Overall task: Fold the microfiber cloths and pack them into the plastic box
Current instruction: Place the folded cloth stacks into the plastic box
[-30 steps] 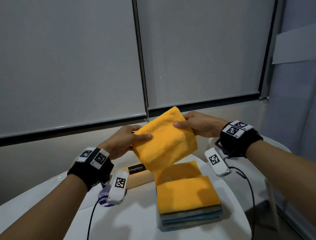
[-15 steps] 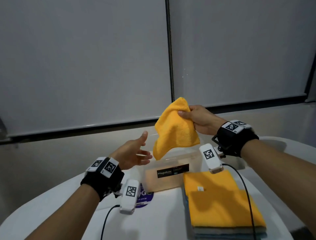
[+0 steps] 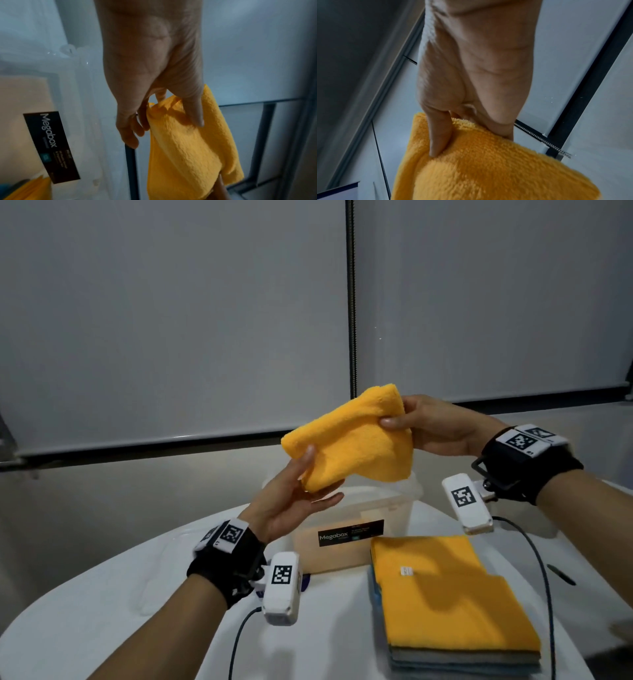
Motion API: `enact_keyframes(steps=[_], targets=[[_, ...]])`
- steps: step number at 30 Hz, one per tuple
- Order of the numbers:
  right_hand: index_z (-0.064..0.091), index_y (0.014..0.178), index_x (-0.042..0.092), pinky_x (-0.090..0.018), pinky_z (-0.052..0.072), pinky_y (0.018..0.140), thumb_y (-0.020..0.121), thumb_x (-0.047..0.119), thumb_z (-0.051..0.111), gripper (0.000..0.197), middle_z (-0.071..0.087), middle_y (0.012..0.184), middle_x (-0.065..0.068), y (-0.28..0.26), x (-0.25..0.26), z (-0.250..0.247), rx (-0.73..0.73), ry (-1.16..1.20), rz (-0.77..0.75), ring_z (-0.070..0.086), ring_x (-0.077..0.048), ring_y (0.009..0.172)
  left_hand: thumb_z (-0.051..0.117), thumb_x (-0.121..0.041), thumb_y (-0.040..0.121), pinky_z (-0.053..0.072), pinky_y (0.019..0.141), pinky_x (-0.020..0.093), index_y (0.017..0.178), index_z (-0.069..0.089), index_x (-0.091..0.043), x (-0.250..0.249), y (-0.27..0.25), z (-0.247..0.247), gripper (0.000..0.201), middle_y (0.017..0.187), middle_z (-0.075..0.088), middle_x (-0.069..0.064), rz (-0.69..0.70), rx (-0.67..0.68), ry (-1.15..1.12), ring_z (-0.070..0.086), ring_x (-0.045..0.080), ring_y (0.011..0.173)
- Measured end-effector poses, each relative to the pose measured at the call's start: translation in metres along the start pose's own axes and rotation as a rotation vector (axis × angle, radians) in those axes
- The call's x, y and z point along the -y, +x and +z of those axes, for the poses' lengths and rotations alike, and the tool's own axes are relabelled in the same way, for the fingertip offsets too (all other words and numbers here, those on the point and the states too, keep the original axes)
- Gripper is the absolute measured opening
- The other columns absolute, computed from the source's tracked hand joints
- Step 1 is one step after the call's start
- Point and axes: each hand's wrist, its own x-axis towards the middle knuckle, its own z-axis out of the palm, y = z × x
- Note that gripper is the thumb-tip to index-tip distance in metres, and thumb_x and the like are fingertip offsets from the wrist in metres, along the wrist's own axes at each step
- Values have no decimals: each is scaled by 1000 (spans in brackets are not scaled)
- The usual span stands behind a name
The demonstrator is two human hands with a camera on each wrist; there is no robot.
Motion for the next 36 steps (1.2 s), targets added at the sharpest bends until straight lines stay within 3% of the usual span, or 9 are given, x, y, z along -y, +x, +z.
enact_keyframes(steps=[4, 11, 16, 20, 24, 26, 28, 31, 36], targets=[[61, 127, 9, -37, 57, 88, 87, 15, 64, 41, 69, 123, -9, -30, -9, -17, -66, -24, 49, 67, -27, 113, 71, -23, 90, 48, 102, 58, 133, 58, -16, 12, -3, 8, 46, 133, 64, 7, 14, 7, 340, 60, 28, 123], [65, 121, 6, -47, 52, 100, 88, 22, 71, 38, 72, 119, -11, -73, -56, -43, -219, -142, 178, 69, -28, 110, 78, -30, 85, 49, 103, 47, 121, 68, -12, 53, 12, 37, 42, 118, 73, -2, 91, -83, 610, 67, 19, 112], [71, 114, 10, -49, 52, 99, 80, 20, 79, 36, 75, 112, -6, -97, -75, -59, -342, -249, 136, 68, -27, 110, 77, -21, 86, 54, 85, 27, 110, 75, -15, 71, 15, 60, 24, 109, 75, -3, 262, -141, 786, 69, 9, 100], [73, 105, 6, -39, 57, 87, 81, 5, 77, 24, 76, 103, -9, -132, -78, -53, -367, -324, 39, 72, -23, 99, 73, -14, 89, 55, 74, 18, 109, 75, -14, 76, -5, 69, 20, 103, 77, -4, 302, -28, 840, 73, 8, 94], [69, 86, 2, -42, 50, 72, 74, 6, 84, 20, 71, 85, -17, -180, -122, -36, -251, -431, 99, 67, -26, 82, 78, -22, 86, 59, 87, 32, 102, 76, -13, 117, -36, 40, 18, 103, 76, -2, 172, 113, 1030, 71, 11, 99], [68, 91, -3, -54, 51, 77, 72, 12, 87, 30, 68, 91, -26, -193, -154, -28, -189, -435, 197, 66, -38, 88, 78, -22, 86, 58, 92, 40, 101, 75, -12, 141, -46, 24, 18, 104, 75, 2, 87, 135, 1048, 71, 16, 101], [69, 102, -2, -55, 53, 87, 76, 13, 85, 34, 72, 100, -22, -199, -173, -24, -214, -331, 219, 69, -35, 96, 76, -22, 87, 58, 93, 39, 107, 74, -12, 154, -48, 17, 22, 107, 76, 2, 33, 99, 956, 71, 17, 102], [68, 123, 12, -48, 55, 94, 88, 22, 74, 37, 73, 116, -6, -194, -174, -20, -286, -115, 245, 70, -25, 108, 72, -30, 91, 58, 80, 27, 113, 69, -13, 154, -38, 19, 29, 107, 75, 4, 28, 20, 847, 71, 17, 99], [67, 120, 12, -49, 57, 92, 92, 30, 68, 33, 74, 114, -5, -175, -178, -19, -411, -76, 338, 70, -26, 104, 70, -36, 92, 45, 51, 15, 109, 66, -9, 156, -7, 24, 32, 93, 71, 7, 64, -170, 931, 64, 14, 77]])
